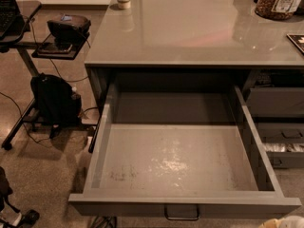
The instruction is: Close top drawer
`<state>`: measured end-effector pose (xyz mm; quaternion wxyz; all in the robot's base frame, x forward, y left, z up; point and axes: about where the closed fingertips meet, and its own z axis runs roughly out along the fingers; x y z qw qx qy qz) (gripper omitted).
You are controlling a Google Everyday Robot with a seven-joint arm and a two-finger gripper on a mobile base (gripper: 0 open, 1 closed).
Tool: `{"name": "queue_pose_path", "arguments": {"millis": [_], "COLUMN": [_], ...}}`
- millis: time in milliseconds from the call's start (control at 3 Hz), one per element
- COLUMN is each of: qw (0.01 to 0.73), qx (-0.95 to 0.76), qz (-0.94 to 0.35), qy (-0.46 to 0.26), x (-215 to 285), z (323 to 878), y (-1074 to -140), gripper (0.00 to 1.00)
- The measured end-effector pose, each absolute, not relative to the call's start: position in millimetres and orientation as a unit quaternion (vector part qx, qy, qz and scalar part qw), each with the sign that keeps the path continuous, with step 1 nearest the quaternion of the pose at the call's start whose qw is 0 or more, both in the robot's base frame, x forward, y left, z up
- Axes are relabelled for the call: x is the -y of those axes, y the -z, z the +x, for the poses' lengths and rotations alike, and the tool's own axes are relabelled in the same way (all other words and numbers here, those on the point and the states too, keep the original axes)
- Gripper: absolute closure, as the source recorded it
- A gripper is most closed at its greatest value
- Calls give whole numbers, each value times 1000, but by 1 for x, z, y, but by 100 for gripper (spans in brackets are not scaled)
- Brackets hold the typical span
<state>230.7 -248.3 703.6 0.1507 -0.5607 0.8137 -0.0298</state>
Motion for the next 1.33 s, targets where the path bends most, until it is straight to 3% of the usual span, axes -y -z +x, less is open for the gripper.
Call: {"name": "queue_pose_path", "arguments": {"millis": [667,1333], "qw": [215,249], "qx": [-839,-858], "qz": [-484,-433], "qy": [124,116], "x": [289,314], "z": [314,343], "y": [-685,-680], "gripper": [100,100]}}
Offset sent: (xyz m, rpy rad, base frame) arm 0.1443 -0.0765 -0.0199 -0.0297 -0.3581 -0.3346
